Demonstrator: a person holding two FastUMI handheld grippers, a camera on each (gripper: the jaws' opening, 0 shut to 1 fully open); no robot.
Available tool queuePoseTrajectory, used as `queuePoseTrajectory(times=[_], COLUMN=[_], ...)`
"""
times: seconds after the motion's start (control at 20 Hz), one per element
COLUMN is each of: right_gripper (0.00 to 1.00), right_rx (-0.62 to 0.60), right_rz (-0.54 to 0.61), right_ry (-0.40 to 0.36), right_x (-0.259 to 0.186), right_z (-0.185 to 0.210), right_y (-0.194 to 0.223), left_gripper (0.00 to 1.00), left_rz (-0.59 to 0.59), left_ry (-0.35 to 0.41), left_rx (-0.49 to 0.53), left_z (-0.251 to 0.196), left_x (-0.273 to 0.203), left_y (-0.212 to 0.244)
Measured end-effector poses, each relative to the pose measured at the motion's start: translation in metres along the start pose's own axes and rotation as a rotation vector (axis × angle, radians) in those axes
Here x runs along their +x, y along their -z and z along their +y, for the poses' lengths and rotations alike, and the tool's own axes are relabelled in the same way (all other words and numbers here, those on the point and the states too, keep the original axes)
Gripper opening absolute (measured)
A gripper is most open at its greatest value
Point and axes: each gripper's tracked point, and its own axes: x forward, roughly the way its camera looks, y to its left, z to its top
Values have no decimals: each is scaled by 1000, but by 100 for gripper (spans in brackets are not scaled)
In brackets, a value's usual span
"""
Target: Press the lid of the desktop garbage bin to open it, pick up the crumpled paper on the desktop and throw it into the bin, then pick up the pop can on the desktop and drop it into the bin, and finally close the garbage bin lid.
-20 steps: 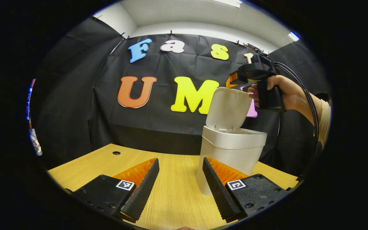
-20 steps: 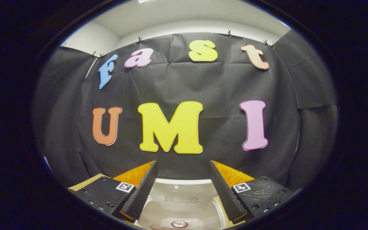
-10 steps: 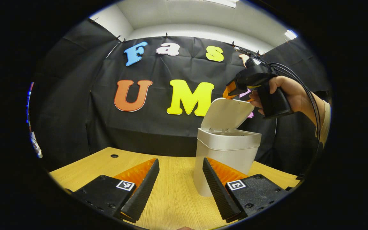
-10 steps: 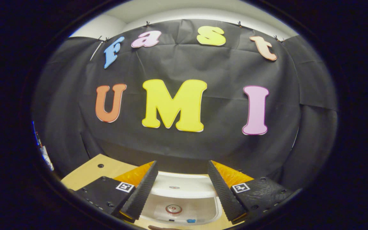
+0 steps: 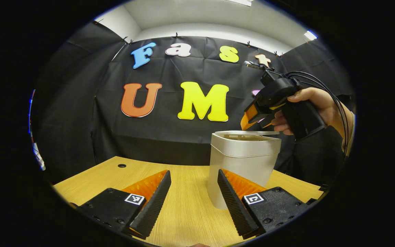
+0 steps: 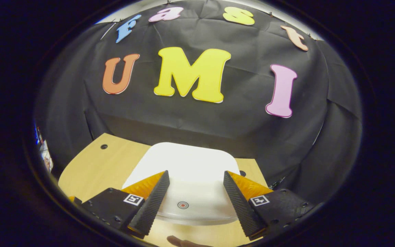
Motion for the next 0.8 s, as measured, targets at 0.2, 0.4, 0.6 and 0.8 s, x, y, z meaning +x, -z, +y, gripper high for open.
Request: queuePoseTrajectory(times=[0.2, 0.4, 0.6, 0.8], right_gripper=[97, 99, 100, 98], right_rx=[14, 129, 134, 126], right_rz=[-50, -101, -176, -231], right_ry=[-11, -58, -85, -64], right_x=[-2, -6, -14, -18], right_z=[-1, -1, -2, -3], right_y=[8, 19, 23, 32], left_gripper=[90, 89, 89, 89], left_rz=[9, 18, 7, 19], left_ry=[5, 4, 6, 7], left_rx=[-5, -7, 11, 24], left_z=[0, 0, -6, -8], left_x=[1, 2, 7, 11], left_y=[3, 5, 1, 6])
